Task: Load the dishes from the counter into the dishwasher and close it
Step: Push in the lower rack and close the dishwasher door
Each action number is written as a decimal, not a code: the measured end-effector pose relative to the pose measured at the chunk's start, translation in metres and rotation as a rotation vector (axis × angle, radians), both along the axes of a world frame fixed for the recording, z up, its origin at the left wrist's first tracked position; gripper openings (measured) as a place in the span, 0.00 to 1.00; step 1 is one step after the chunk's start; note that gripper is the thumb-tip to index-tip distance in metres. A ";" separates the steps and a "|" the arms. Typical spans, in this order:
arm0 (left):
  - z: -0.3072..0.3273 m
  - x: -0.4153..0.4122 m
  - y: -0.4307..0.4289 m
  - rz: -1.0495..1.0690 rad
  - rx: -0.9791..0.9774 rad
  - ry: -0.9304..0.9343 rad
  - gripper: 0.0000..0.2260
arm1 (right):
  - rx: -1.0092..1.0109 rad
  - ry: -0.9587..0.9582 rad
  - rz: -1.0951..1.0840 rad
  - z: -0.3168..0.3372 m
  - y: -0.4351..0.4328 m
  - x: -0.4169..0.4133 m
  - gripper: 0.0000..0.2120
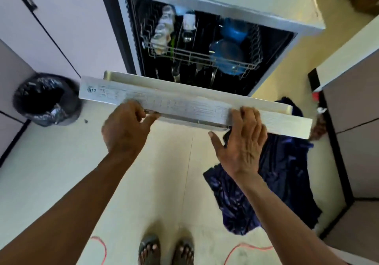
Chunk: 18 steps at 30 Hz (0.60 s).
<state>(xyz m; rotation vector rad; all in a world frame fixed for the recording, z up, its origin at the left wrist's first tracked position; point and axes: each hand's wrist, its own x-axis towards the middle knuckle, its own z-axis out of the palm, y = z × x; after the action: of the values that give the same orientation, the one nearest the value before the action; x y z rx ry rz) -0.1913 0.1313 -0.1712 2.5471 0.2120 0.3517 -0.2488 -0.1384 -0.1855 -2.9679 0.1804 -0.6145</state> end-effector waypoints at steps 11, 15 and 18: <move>0.044 0.186 -0.019 -0.571 0.511 -0.505 0.48 | -0.196 -0.131 0.028 0.029 -0.042 0.146 0.39; 0.062 0.251 -0.035 -0.583 0.525 -0.513 0.52 | -0.252 -0.160 0.083 0.050 -0.063 0.208 0.42; 0.069 0.291 -0.045 -0.570 0.555 -0.527 0.52 | -0.281 -0.176 0.083 0.074 -0.081 0.259 0.50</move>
<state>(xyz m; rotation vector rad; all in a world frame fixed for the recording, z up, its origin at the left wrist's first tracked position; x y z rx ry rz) 0.1000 0.0860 -0.1021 2.7587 -0.8994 0.9200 0.0099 -0.2189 -0.1118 -3.1410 -0.0487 -0.9565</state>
